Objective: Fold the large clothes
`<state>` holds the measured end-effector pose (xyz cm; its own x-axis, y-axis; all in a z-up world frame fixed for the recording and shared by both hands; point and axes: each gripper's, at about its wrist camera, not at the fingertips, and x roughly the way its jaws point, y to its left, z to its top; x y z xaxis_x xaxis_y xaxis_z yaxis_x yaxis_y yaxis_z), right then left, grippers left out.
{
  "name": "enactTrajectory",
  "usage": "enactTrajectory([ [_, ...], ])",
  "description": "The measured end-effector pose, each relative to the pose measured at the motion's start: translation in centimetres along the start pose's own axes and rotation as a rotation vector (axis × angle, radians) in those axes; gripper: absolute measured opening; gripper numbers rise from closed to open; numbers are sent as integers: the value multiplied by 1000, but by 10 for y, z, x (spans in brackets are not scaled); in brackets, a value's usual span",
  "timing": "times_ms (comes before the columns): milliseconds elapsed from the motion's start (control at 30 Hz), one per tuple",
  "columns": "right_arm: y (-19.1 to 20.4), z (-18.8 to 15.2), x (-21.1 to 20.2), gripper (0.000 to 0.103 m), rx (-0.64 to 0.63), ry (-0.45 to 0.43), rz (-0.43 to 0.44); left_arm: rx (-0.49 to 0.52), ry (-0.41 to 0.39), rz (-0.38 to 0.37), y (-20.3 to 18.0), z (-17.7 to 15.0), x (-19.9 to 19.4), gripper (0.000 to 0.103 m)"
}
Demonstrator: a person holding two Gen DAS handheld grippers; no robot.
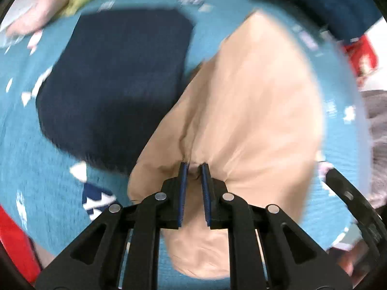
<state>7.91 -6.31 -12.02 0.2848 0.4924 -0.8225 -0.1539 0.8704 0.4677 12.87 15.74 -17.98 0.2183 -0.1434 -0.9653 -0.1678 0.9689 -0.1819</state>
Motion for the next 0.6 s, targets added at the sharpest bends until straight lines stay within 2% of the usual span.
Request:
enactTrajectory([
  [100, -5, -24, 42, 15, -2, 117, -49, -55, 1, -7, 14, -4, 21, 12],
  [167, 1, -23, 70, 13, 0, 138, -62, -78, 13, 3, 19, 3, 34, 11],
  [233, 11, -18, 71, 14, -17, 140, -81, -96, 30, -16, 24, 9, 35, 11],
  [333, 20, -8, 38, 15, -47, 69, -49, -101, 58, -49, 29, 13, 20, 11],
  [367, 24, 0, 27, 15, -58, 27, -41, -70, 45, -38, 26, 14, 6, 11],
  [433, 29, 16, 8, 15, -91, -55, -30, 4, -31, -49, 12, 15, -27, 12],
  [467, 32, 25, 7, 15, -113, -79, -39, 23, -53, -71, 7, 17, -37, 12],
  [533, 30, 44, 18, 15, -144, -75, -135, 60, -103, -119, -9, 23, -58, 12],
  [600, 28, 63, 37, 15, -114, -59, -119, 103, -143, -131, -31, 38, -65, 11],
])
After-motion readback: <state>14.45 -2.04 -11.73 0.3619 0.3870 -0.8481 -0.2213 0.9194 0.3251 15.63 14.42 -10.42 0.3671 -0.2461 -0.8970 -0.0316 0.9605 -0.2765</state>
